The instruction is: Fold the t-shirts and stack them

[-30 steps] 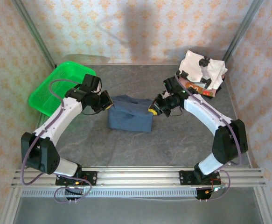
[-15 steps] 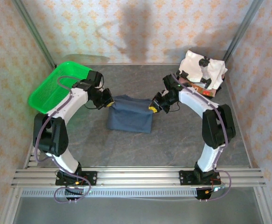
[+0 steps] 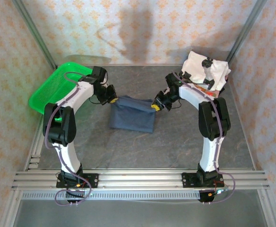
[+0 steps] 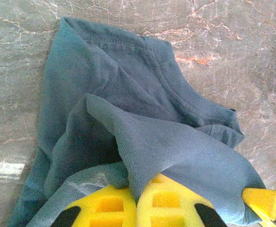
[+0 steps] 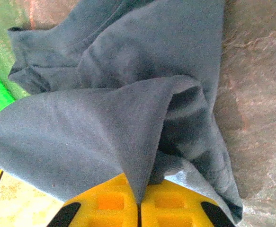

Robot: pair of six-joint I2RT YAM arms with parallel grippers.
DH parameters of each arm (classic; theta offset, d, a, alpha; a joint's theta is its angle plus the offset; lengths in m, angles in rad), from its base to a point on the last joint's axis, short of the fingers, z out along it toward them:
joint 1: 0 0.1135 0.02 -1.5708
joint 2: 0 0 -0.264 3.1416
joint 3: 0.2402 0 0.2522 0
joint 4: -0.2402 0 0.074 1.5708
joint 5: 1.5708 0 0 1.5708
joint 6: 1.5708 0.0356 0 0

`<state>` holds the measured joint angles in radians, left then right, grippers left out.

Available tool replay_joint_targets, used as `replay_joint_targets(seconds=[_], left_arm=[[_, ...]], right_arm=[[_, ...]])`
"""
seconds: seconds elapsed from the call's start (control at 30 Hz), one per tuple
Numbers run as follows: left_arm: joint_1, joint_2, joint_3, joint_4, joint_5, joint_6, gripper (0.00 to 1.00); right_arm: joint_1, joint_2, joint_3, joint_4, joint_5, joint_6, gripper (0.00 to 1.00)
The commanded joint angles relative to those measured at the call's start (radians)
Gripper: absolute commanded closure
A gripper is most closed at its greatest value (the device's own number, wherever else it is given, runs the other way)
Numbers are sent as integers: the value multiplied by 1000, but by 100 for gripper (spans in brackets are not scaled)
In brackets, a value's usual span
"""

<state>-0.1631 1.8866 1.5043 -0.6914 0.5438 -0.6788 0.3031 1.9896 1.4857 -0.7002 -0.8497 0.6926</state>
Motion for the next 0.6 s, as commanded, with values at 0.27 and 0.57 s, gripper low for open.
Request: replay_joint_targets(seconds=[0.27,0.57], left_arm=[[23,109,209,-21,-4,-9,60],[72,-70,174,-49,-99,-9,35]], right_arm=[[-84,84,121,153,-89,68,60],[-89,-143,8,100,-4,-25,56]])
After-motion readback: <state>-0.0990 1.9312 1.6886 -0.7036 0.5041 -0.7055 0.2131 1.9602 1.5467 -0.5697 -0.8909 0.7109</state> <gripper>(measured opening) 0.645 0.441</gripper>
